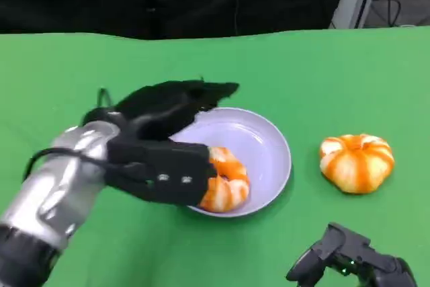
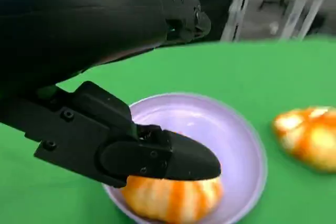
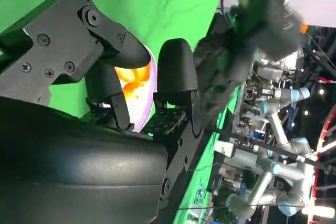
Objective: Grasp the bread from the table and place it into the plate.
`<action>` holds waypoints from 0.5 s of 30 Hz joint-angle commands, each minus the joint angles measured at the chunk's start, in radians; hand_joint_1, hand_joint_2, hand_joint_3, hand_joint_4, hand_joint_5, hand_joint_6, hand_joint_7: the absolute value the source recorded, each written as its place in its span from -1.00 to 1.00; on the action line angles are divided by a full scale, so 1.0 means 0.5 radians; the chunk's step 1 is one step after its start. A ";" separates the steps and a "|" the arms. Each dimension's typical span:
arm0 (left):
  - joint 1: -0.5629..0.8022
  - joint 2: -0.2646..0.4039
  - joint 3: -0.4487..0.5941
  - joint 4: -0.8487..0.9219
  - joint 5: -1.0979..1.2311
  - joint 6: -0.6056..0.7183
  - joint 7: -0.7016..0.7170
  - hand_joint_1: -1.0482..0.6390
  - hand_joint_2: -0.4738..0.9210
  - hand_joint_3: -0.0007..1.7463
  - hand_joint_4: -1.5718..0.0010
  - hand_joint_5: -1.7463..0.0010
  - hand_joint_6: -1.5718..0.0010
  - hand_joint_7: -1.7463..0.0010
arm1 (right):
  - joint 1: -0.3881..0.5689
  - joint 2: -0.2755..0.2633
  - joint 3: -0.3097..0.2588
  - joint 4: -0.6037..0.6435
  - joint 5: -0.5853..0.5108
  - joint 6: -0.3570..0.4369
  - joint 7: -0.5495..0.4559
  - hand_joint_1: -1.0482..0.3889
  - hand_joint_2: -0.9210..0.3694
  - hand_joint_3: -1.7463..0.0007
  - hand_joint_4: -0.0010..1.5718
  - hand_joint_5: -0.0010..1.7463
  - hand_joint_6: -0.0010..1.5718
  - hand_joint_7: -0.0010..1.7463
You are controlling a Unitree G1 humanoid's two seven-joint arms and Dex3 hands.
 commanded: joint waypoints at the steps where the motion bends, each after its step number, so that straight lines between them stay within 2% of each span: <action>1: 0.287 0.072 0.235 -0.250 -0.275 -0.125 0.037 -0.46 1.00 -0.73 0.72 0.85 0.76 0.91 | 0.028 -0.019 -0.002 -0.048 0.013 0.007 -0.002 0.31 -0.18 -0.41 -0.14 0.83 -0.05 0.52; 4: 0.484 0.042 0.382 -0.427 -0.480 -0.132 0.043 -0.36 1.00 -0.74 0.56 0.76 0.63 0.87 | 0.030 -0.021 -0.005 -0.051 0.007 0.007 -0.004 0.33 -0.20 -0.38 -0.14 0.83 -0.05 0.51; 5: 0.553 0.020 0.430 -0.486 -0.572 -0.127 0.039 -0.30 1.00 -0.76 0.52 0.68 0.56 0.87 | 0.030 -0.022 -0.006 -0.053 0.008 0.010 -0.004 0.34 -0.20 -0.38 -0.14 0.82 -0.05 0.51; 7: 0.694 -0.022 0.510 -0.592 -0.736 -0.133 0.038 -0.24 1.00 -0.78 0.52 0.39 0.42 0.90 | 0.031 -0.024 -0.008 -0.053 0.011 0.007 -0.003 0.35 -0.20 -0.37 -0.13 0.82 -0.04 0.51; 9: 0.813 -0.046 0.570 -0.660 -0.844 -0.180 0.038 -0.20 1.00 -0.77 0.47 0.28 0.36 0.90 | 0.035 -0.022 -0.002 -0.058 0.028 0.019 0.002 0.35 -0.19 -0.38 -0.13 0.82 -0.03 0.50; 13: 1.078 -0.098 0.696 -0.803 -1.010 -0.238 0.059 -0.04 1.00 -0.72 0.16 0.09 0.09 0.80 | 0.034 -0.022 0.005 -0.055 0.019 0.013 -0.001 0.38 -0.11 -0.48 -0.11 0.83 -0.02 0.50; 14: 1.156 -0.153 0.726 -0.835 -1.087 -0.226 0.081 -0.02 1.00 -0.71 0.13 0.08 0.05 0.78 | 0.031 -0.021 0.006 -0.056 0.012 0.017 -0.002 0.38 -0.12 -0.48 -0.11 0.83 -0.02 0.50; 15: 1.216 -0.203 0.746 -0.859 -1.145 -0.213 0.103 0.08 0.98 -0.65 0.07 -0.04 -0.06 0.69 | 0.029 -0.020 0.006 -0.059 0.007 0.023 -0.003 0.36 -0.15 -0.44 -0.11 0.82 -0.02 0.51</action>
